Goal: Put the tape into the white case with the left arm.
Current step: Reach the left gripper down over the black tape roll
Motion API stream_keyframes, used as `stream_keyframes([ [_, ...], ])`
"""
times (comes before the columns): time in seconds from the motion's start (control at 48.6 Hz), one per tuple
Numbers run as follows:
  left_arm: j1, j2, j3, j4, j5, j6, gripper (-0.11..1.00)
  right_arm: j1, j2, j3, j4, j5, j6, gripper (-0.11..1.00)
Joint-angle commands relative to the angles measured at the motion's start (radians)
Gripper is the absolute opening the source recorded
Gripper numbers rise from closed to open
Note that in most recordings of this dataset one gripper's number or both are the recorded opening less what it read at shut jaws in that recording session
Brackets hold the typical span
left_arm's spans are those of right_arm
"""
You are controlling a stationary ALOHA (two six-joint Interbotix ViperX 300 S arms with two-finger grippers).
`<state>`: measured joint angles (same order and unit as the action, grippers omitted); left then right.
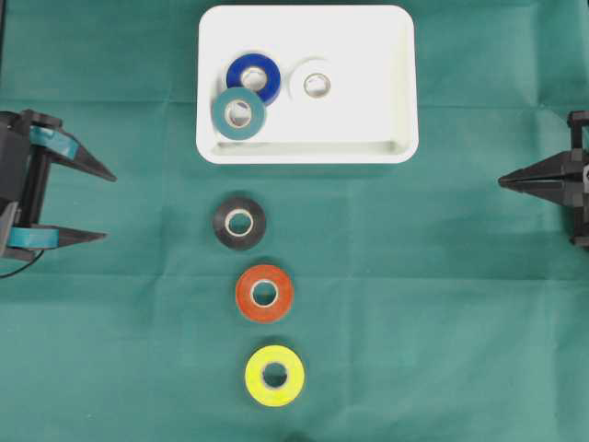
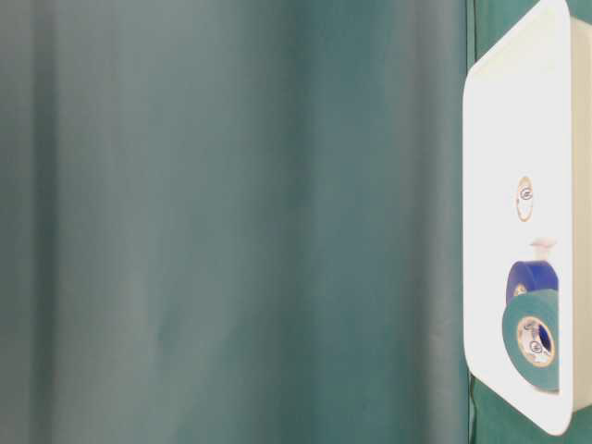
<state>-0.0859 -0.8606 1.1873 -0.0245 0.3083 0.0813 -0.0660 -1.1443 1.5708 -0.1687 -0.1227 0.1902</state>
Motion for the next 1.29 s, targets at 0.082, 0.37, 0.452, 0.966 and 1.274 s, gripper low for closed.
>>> stream_keyframes([
  [0.082, 0.005, 0.112, -0.043, 0.003, -0.064, 0.006, 0.95, -0.005, 0.006, -0.011, -0.002, -0.011, 0.0, -0.09],
  [0.37, -0.035, 0.374, -0.147, 0.003, -0.084, 0.069, 0.94, -0.005, 0.005, -0.011, -0.002, -0.011, 0.0, -0.1],
  [0.452, -0.043, 0.439, -0.187, 0.003, -0.087, 0.087, 0.94, -0.005, 0.005, -0.011, -0.002, -0.011, 0.0, -0.09],
  [0.966, -0.049, 0.742, -0.388, 0.003, -0.087, 0.169, 0.94, -0.005, 0.005, -0.009, -0.002, -0.014, 0.002, -0.09],
  [1.274, -0.048, 0.847, -0.466, 0.003, -0.089, 0.198, 0.94, -0.005, 0.005, -0.009, -0.002, -0.014, 0.0, -0.09],
])
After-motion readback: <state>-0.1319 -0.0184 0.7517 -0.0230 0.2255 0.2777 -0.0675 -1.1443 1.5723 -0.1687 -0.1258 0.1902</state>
